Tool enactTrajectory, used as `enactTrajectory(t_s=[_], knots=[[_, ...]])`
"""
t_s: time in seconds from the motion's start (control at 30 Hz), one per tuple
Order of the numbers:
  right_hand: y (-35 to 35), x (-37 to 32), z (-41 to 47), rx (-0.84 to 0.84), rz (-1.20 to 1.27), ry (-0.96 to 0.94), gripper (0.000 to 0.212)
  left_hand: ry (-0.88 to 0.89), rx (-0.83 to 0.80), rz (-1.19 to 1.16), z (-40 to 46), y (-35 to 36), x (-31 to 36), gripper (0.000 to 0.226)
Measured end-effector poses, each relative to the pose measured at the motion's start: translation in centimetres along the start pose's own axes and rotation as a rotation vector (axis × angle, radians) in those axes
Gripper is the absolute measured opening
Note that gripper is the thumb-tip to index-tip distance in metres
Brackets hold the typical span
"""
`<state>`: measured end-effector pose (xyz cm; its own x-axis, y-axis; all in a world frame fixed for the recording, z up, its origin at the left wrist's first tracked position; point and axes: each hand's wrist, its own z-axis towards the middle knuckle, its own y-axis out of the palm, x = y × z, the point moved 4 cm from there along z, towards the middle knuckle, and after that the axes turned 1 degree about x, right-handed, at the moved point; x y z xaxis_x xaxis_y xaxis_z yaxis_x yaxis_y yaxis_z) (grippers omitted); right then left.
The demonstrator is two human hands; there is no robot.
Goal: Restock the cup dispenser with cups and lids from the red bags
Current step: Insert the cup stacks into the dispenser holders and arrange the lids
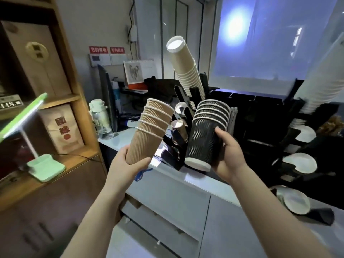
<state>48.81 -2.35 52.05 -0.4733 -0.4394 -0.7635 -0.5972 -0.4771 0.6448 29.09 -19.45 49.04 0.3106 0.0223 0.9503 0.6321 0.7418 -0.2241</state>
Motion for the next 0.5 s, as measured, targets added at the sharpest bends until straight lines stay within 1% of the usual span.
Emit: enactTrajectory(t_s=[0.03,0.07,0.13,0.23,0.37,0.5], knots=[[-0.1,0.1,1.5,0.004,0.000,0.000,0.032,-0.010,0.021,0.007,1.5,0.1,-0.4,0.063],[-0.1,0.2,2.8,0.015,0.002,0.003,0.030,-0.017,0.041,0.011,3.0,0.2,-0.7,0.068],[-0.5,0.3,5.3,0.041,0.008,0.005,0.032,-0.025,0.071,0.016,6.1,0.6,-0.9,0.066],[-0.9,0.1,8.4,0.086,-0.007,-0.003,0.047,-0.006,0.104,-0.005,10.0,1.9,-0.7,0.063],[-1.2,0.6,10.9,0.164,-0.050,-0.014,0.050,0.049,0.055,-0.040,13.2,3.3,-0.6,0.052],[-1.5,1.3,12.5,0.231,-0.084,-0.027,0.048,0.108,0.013,0.039,16.0,2.7,-0.6,0.059]])
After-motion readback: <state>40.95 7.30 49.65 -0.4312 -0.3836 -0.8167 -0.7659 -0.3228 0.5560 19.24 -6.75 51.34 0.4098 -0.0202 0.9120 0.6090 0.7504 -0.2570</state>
